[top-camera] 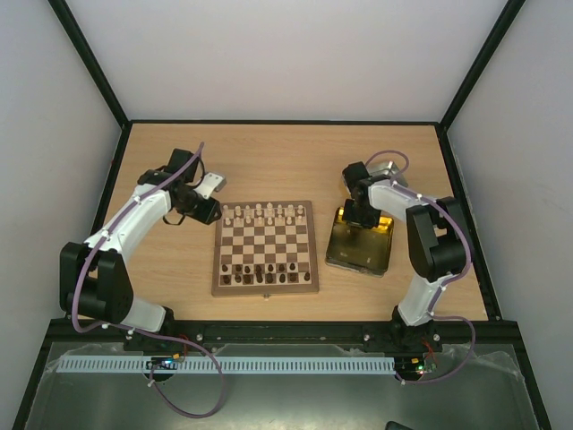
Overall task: Set up the chess pieces on the board
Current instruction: Pick up the chess piece from the storage box.
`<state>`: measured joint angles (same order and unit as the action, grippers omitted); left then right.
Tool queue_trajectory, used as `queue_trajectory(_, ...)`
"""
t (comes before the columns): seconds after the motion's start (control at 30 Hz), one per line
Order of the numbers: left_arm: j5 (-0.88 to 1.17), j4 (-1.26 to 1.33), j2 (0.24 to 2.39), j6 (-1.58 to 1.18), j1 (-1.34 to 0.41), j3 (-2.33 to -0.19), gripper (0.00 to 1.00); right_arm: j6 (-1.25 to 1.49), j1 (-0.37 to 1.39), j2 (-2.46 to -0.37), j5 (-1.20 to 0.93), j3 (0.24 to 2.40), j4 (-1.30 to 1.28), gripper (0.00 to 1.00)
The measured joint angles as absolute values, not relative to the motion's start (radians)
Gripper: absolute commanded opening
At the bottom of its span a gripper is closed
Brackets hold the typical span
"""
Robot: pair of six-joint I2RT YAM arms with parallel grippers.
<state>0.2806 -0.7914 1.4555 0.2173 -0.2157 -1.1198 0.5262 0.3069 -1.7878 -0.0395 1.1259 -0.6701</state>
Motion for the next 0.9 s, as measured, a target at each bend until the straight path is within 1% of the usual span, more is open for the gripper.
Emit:
queue_trajectory(0.4,0.284,-0.792,1.456,0.220,-0.222,-1.111,0.33,0.562,0.307,-1.748,0.023,1.032,-0.539,0.24)
queue_trajectory(0.67,0.287,-0.791,1.456,0.220,-0.229,-1.110,0.33,0.572,0.307,-1.747,0.038,1.036,-0.529,0.24)
queue_trajectory(0.9,0.287,-0.791,1.456,0.221,-0.231,-1.109,0.33,0.576,0.307,-1.747,0.046,1.081,-0.540,0.25)
